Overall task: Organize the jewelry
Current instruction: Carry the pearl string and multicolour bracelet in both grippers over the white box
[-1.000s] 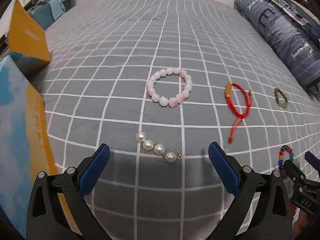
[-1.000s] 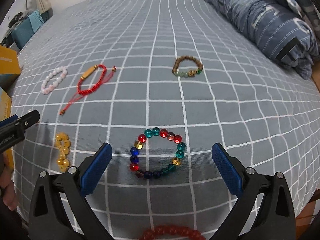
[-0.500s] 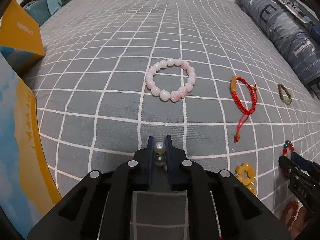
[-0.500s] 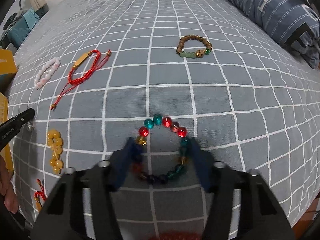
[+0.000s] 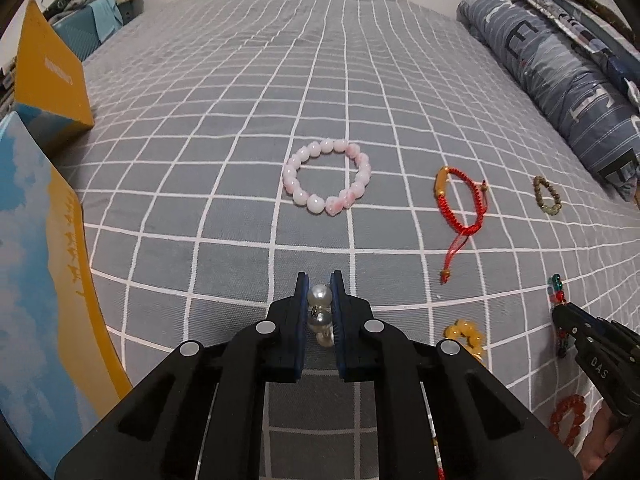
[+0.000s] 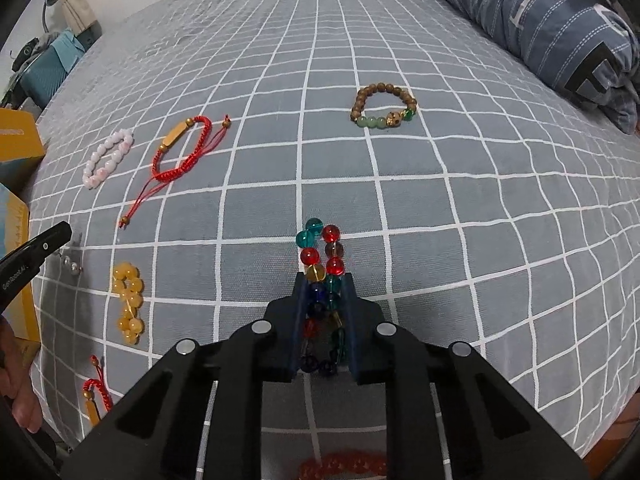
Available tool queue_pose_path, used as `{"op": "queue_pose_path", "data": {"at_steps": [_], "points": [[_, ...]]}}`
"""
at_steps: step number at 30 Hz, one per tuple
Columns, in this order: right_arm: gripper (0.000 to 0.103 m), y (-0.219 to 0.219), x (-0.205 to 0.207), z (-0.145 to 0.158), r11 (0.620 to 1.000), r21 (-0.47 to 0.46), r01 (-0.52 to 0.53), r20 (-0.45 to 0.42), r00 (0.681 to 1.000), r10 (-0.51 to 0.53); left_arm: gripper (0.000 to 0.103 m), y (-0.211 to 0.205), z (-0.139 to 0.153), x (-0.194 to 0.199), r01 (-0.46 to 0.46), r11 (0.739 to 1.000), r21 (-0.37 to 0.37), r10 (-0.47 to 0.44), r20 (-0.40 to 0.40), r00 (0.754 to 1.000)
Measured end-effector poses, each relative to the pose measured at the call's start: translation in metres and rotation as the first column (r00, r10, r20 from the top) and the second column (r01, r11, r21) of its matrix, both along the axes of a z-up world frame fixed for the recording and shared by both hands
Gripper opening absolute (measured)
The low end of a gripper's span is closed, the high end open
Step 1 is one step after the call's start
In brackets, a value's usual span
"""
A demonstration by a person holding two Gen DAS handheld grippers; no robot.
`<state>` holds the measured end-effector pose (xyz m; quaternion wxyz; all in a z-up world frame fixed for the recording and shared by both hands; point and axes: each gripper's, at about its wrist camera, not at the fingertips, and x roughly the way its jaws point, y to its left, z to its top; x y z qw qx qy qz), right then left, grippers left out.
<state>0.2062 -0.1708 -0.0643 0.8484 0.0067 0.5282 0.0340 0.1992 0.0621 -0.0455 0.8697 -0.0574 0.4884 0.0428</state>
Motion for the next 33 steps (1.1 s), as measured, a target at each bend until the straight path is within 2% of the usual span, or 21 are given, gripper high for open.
{"op": "queue_pose_path", "data": {"at_steps": [12,33], "points": [[0.009,-0.004,-0.014,0.02,1.0,0.018,0.003,0.077,0.997,-0.004,0.01,0.0,0.021,-0.013,0.011,1.0,-0.003,-0.011,0.052,0.999],[0.009,0.009,-0.051,0.072,1.0,0.004,-0.023,0.189,0.982,0.022,0.01,0.0,0.075,-0.066,0.015,0.999,0.032,-0.019,0.137,0.99]]}}
